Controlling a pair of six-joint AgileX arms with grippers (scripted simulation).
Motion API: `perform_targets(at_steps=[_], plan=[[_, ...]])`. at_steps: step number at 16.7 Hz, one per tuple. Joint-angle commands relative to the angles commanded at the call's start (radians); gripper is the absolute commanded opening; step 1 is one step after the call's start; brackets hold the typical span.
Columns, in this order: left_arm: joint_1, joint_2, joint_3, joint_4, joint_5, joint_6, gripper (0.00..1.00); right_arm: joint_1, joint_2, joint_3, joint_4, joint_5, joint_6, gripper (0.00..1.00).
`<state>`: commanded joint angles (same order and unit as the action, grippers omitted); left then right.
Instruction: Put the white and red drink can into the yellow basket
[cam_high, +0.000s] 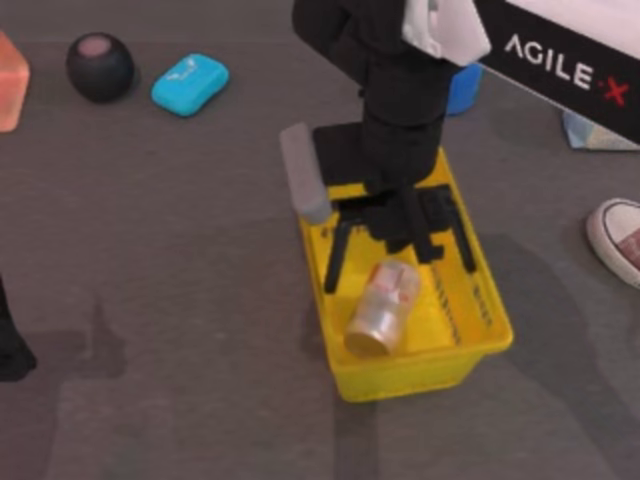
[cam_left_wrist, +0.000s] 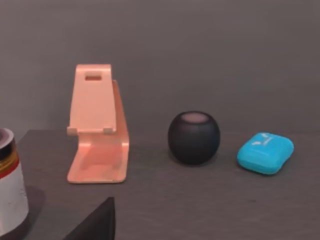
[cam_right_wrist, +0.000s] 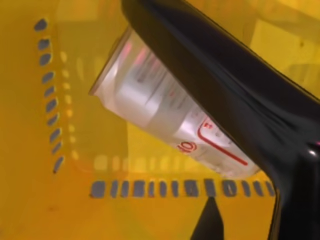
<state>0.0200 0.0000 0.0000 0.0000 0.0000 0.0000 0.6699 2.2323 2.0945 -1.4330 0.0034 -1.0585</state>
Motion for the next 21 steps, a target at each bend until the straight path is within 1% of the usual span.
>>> perform_targets(at_steps=[13, 15, 19, 21], plan=[[0.000, 0.000, 0.000, 0.000, 0.000, 0.000, 1.00, -0.002, 0.002, 0.004, -0.004, 0.000, -0.001, 0.00], [0.000, 0.000, 0.000, 0.000, 0.000, 0.000, 1.00, -0.009, 0.001, 0.043, -0.042, 0.000, -0.008, 0.00], [0.000, 0.000, 0.000, 0.000, 0.000, 0.000, 1.00, -0.025, -0.009, 0.162, -0.175, 0.000, -0.034, 0.00], [0.000, 0.000, 0.000, 0.000, 0.000, 0.000, 1.00, -0.029, -0.013, 0.179, -0.193, 0.000, -0.037, 0.00]])
